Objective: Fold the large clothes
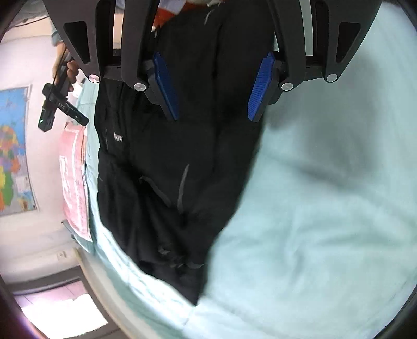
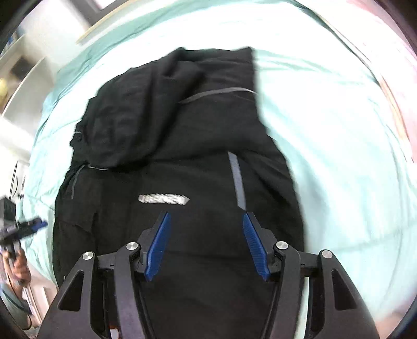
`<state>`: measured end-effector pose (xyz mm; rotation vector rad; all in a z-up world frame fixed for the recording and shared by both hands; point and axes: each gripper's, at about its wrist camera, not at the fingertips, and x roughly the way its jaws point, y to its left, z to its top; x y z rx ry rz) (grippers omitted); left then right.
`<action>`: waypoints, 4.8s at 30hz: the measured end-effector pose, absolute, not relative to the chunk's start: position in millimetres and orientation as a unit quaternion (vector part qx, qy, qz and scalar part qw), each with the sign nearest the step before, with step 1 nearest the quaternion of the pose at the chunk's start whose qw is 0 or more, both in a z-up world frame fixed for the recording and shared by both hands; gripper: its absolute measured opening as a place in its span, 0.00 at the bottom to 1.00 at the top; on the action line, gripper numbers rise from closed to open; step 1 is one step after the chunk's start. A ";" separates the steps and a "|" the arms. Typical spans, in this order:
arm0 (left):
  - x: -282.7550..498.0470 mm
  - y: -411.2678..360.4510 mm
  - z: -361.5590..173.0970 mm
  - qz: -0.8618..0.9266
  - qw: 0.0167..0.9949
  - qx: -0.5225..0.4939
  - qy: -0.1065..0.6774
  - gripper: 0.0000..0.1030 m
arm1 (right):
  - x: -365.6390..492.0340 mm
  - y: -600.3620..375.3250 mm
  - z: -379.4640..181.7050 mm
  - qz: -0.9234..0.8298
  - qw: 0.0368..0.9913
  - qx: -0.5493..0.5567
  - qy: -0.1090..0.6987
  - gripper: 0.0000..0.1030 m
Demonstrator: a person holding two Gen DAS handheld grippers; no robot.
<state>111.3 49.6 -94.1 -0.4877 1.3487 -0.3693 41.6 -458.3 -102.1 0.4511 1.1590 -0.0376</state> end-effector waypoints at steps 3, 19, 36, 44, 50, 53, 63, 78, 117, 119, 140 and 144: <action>97.3 59.9 -112.7 -0.169 0.718 -0.234 0.633 0.55 | 16.2 -477.9 -109.5 -0.039 0.801 0.230 0.552 0.59; 81.5 25.7 -107.9 -0.298 0.683 -0.283 0.604 0.55 | -94.0 -522.1 -163.2 -0.094 0.737 0.301 0.598 0.59; 75.5 5.4 -95.3 -0.343 0.649 -0.298 0.610 0.55 | -128.2 -497.1 -162.5 0.042 0.714 0.413 0.563 0.33; 45.3 7.7 -145.1 -0.238 0.635 -0.239 0.696 0.43 | -150.7 -470.1 -209.5 0.013 0.671 0.421 0.610 0.31; 63.2 21.6 -108.3 -0.239 0.662 -0.266 0.658 0.13 | -132.4 -490.6 -158.5 0.008 0.708 0.421 0.566 0.11; 78.2 38.5 -71.8 -0.251 0.685 -0.292 0.618 0.13 | -114.3 -495.4 -121.6 0.025 0.728 0.417 0.543 0.11; 172.9 35.9 22.5 -0.287 0.750 -0.318 0.505 0.13 | 4.5 -525.9 12.0 0.040 0.827 0.355 0.434 0.11; 392.5 -20.1 -55.8 -0.154 0.780 -0.264 0.546 0.14 | 227.6 -565.6 -42.4 -0.081 0.821 0.293 0.483 0.13; 388.9 4.2 8.7 -0.179 0.812 -0.142 0.538 0.78 | 158.9 -585.8 10.8 0.004 0.818 0.331 0.470 0.50; 403.1 -13.3 -9.6 -0.137 0.824 -0.100 0.541 0.78 | 154.4 -583.0 18.4 -0.014 0.833 0.303 0.463 0.50; 493.8 -71.8 -106.1 -0.186 0.785 -0.098 0.582 0.31 | 286.2 -590.9 -150.8 -0.039 0.828 0.212 0.518 0.29; 468.1 -70.4 -65.1 -0.182 0.815 -0.078 0.544 0.12 | 261.0 -579.8 -100.5 -0.075 0.863 0.169 0.470 0.20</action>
